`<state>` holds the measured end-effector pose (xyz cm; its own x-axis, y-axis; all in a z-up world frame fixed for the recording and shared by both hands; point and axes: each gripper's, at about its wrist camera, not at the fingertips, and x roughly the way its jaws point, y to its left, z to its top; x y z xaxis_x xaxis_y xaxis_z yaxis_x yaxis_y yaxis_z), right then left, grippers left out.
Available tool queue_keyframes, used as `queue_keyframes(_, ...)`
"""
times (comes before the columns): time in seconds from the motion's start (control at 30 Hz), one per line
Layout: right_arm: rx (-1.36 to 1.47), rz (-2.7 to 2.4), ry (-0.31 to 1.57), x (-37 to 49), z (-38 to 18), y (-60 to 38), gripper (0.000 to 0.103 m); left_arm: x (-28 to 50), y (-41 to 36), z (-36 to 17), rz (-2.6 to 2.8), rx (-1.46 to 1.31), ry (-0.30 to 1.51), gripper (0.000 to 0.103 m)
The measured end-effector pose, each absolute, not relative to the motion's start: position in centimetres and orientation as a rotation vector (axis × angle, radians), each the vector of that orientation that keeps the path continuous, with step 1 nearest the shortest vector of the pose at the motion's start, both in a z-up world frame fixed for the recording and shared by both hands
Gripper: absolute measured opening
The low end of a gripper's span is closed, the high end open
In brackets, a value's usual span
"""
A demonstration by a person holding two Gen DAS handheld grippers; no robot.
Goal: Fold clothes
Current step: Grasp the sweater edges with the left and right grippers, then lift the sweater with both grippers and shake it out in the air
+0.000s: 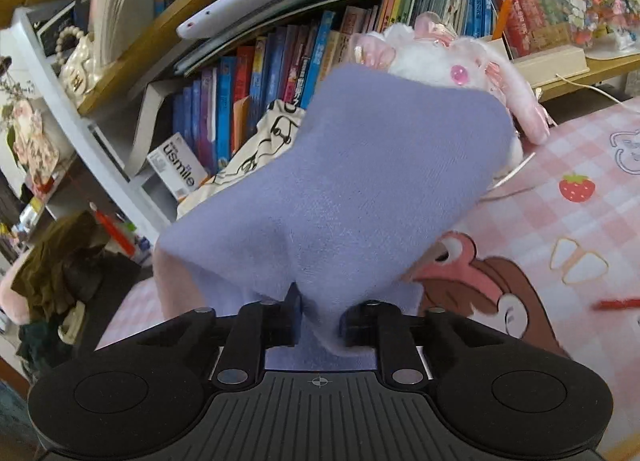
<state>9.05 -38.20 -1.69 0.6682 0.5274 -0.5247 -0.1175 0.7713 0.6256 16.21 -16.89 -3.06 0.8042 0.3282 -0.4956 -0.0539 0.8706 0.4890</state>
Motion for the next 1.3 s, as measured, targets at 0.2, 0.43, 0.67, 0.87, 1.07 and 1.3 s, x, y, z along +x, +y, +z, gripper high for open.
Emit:
queue_keyframes(0.2, 0.701, 0.582, 0.756, 10.0, -1.4, -35.5, 0.097, 10.6, -14.8, -0.8, 0.166, 0.487, 0.578, 0.012)
queue_keyframes(0.43, 0.998, 0.668, 0.912, 10.8, -4.7, -32.7, 0.097, 5.4, -13.3, 0.5, 0.164, 0.494, 0.588, 0.012)
queue_keyframes(0.67, 1.305, 0.696, 1.104, 8.8, -9.3, -31.3, 0.096, 0.1, -13.6, 1.0, 0.153, 0.453, 0.613, 0.012)
queue_keyframes(0.87, 1.263, 0.872, 0.992, 7.8, -6.5, -32.0, 0.002, -2.2, -13.5, 1.5, 0.143, 0.453, 0.634, 0.012)
queue_keyframes(1.07, 1.206, 1.049, 0.518, 7.3, 3.3, -36.4, 0.002, -3.3, -14.0, 7.5, 0.112, 0.388, 0.449, 0.011)
queue_keyframes(1.3, 1.057, 1.054, 0.371, 8.5, 11.1, -39.4, 0.033, -2.2, -13.7, 12.4, 0.097, 0.344, 0.263, 0.011)
